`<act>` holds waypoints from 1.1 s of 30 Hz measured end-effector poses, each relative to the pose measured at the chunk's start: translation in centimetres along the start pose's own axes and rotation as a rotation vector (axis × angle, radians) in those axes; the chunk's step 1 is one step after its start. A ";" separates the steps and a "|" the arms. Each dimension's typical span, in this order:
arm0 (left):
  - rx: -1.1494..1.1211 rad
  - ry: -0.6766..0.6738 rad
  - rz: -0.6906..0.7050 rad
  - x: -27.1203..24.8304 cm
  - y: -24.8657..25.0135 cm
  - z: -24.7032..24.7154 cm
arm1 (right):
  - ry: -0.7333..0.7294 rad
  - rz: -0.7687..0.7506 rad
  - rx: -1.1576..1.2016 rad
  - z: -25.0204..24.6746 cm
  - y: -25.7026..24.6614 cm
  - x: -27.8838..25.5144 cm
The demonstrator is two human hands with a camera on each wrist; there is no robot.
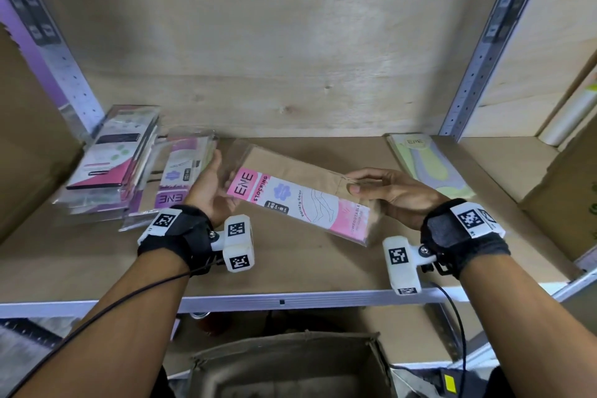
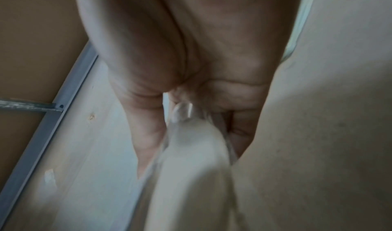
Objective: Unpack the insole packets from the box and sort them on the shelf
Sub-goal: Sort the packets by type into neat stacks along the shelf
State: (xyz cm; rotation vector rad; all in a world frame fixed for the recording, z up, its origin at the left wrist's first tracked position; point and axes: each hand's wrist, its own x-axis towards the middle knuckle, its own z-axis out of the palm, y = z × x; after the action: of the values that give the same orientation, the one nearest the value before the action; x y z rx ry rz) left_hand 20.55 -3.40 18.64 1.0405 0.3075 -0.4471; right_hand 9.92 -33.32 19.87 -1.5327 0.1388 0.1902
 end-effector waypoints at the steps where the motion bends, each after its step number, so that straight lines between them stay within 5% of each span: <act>1: -0.085 -0.002 -0.006 0.3 0.1 -0.3 | 0.002 -0.009 0.027 0.1 0.0 0.2; 5: -0.131 -0.144 -0.011 0.6 -0.5 -0.3 | 0.085 -0.034 0.159 1.1 0.1 1.2; 11: 0.199 -0.306 0.035 -0.4 -3.1 2.4 | 0.100 -0.047 0.191 3.4 0.4 2.1; 23: 0.101 -0.133 0.188 0.2 -1.6 0.9 | 0.032 0.034 0.265 2.7 0.2 2.0; 33: 0.109 -0.170 0.185 0.5 -2.4 1.5 | 0.090 0.072 0.233 3.4 0.5 1.9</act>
State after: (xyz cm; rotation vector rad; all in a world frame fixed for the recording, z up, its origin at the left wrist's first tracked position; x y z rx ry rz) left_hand 19.83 -5.82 17.34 1.1187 0.0347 -0.3849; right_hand 11.54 -29.88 19.08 -1.3059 0.2784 0.1559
